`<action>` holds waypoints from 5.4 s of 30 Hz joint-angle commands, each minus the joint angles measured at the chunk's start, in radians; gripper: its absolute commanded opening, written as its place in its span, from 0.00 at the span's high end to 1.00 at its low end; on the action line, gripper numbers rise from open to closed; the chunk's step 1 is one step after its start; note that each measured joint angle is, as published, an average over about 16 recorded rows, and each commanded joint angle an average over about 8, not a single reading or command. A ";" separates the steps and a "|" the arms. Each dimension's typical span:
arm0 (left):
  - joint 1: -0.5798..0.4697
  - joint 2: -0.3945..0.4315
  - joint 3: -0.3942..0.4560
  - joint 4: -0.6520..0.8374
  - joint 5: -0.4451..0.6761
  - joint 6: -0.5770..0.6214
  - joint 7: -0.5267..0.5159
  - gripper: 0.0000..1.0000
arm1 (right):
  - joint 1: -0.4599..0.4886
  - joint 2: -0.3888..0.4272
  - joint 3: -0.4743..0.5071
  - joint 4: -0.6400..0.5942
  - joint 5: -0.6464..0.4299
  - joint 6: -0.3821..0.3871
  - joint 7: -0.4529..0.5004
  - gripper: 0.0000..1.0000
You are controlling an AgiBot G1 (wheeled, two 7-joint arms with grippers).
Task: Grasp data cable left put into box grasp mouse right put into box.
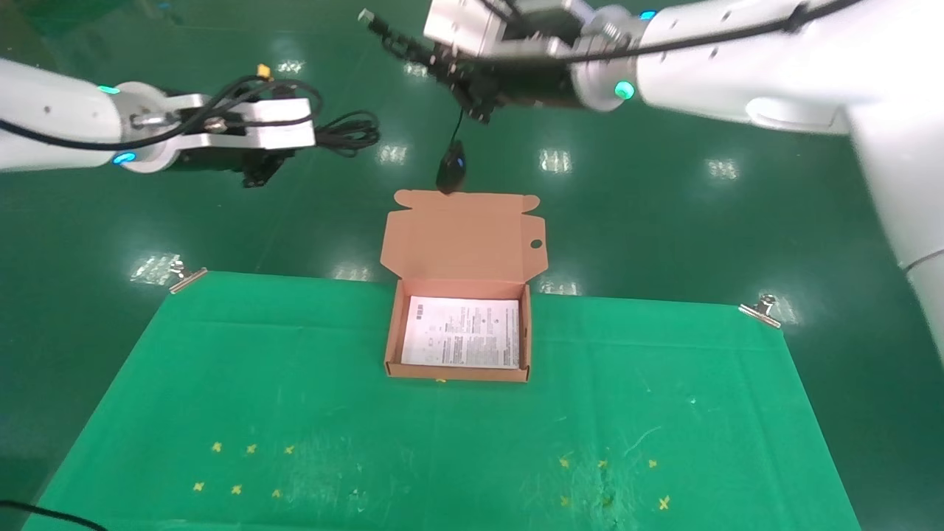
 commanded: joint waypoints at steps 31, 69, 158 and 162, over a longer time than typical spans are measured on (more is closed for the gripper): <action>0.082 -0.108 0.051 -0.233 0.260 0.158 -0.311 1.00 | -0.140 -0.019 -0.505 0.046 0.324 0.173 0.066 1.00; 0.084 -0.109 0.051 -0.239 0.263 0.161 -0.316 1.00 | -0.186 -0.003 -0.688 -0.206 0.597 0.259 0.071 0.00; 0.175 0.241 0.061 0.257 -0.302 -0.419 0.271 0.00 | 0.024 0.586 -0.687 0.412 0.387 0.280 0.302 0.00; 0.214 0.195 0.013 0.215 -0.377 -0.350 0.260 0.00 | -0.030 0.597 -0.616 0.421 0.437 0.217 0.289 0.00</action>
